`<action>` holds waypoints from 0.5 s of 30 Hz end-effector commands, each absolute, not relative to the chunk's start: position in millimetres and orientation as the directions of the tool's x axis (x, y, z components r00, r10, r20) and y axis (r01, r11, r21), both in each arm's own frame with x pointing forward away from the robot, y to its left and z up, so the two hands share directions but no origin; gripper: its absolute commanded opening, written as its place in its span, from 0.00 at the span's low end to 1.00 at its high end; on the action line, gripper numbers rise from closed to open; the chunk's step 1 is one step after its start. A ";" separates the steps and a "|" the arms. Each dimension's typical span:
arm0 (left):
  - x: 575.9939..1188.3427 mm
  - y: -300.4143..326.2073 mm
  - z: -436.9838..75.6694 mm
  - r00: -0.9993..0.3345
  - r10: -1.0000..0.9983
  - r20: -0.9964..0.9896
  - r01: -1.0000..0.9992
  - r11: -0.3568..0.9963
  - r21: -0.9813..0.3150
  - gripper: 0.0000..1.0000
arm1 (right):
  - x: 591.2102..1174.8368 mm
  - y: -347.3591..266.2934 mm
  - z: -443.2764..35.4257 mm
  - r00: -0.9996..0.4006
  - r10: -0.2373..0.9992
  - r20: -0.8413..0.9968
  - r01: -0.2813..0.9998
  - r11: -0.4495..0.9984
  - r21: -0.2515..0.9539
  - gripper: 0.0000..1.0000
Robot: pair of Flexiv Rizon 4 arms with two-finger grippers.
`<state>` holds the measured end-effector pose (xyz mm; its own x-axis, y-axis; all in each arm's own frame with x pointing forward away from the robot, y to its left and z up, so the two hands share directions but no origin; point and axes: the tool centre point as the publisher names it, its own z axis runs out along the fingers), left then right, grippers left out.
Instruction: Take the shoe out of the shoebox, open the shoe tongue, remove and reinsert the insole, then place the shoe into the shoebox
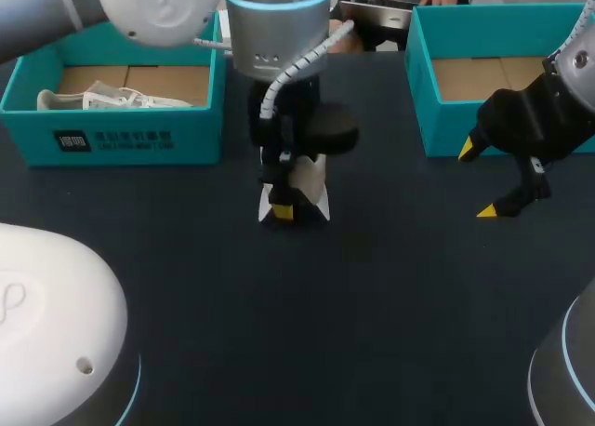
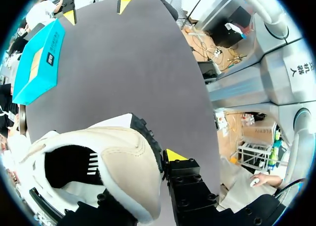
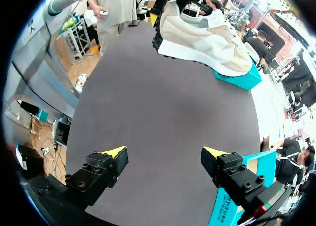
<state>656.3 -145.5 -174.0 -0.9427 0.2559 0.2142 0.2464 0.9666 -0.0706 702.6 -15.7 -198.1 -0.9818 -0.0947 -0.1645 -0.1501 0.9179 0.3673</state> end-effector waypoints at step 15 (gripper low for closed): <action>710.8 -109.4 -148.7 -0.954 0.258 0.156 0.242 0.964 -0.114 0.00 | 703.5 -15.0 -199.2 -0.982 -0.095 -0.164 -0.150 0.918 0.366 1.00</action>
